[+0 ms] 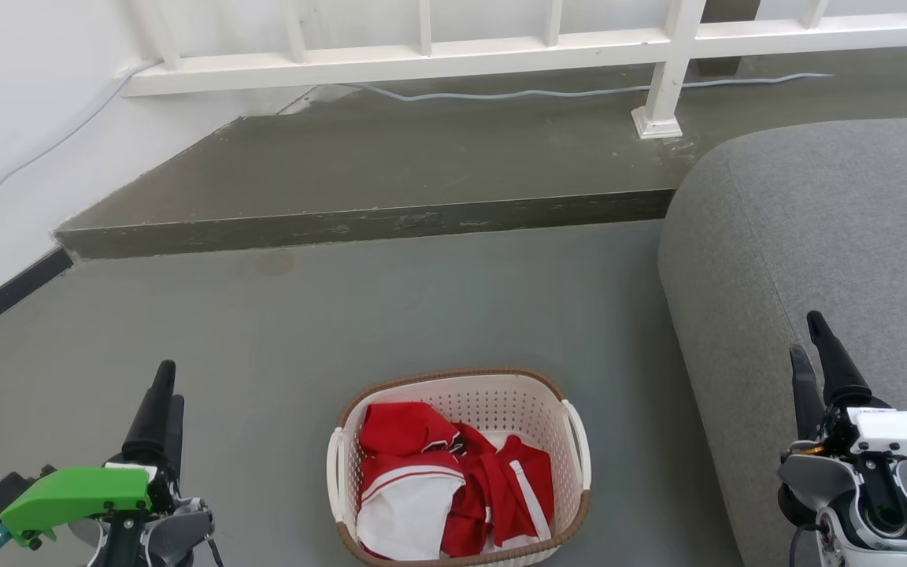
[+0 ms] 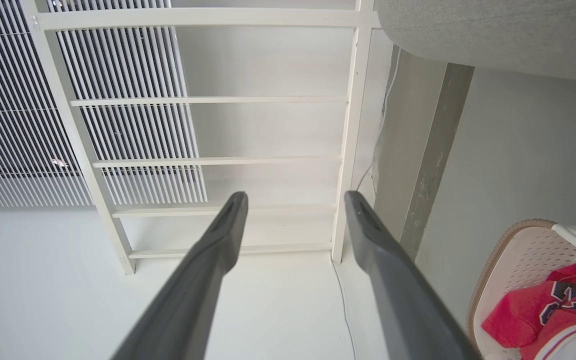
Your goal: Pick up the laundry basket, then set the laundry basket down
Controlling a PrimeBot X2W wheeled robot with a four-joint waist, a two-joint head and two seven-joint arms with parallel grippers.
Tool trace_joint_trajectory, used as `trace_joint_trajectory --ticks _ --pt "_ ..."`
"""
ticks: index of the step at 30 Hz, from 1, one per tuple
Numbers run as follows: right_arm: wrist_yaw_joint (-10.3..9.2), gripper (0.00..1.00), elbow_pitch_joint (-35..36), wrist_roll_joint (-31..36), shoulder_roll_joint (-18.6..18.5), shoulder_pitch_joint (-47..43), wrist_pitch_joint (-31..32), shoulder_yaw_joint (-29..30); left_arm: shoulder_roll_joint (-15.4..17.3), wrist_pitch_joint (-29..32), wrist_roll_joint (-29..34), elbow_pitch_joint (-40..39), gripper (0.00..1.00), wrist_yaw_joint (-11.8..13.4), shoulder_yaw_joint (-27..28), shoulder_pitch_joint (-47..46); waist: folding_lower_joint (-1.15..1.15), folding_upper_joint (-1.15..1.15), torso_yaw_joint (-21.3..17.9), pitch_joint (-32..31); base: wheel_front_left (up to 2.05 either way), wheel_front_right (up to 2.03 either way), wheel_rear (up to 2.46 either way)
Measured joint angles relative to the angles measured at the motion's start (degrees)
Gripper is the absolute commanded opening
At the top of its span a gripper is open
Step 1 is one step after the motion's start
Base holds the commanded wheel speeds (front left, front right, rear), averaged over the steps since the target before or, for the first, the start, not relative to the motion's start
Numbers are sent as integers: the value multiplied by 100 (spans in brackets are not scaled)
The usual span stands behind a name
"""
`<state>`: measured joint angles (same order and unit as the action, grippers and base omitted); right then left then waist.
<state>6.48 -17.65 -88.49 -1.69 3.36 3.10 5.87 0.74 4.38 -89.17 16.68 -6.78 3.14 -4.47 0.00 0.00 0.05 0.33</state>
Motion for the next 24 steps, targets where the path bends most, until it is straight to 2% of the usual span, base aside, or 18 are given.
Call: trace_joint_trajectory --ticks 14,24 --pt "0 100 35 745 -196 40 -290 -242 158 -344 651 -104 100 0 -297 -25 0 0 14 4 0 0 0" --pt "-20 100 65 1834 -421 109 -523 -532 399 -601 1742 -199 100 47 -566 -149 0 0 30 -8 0 0 0"
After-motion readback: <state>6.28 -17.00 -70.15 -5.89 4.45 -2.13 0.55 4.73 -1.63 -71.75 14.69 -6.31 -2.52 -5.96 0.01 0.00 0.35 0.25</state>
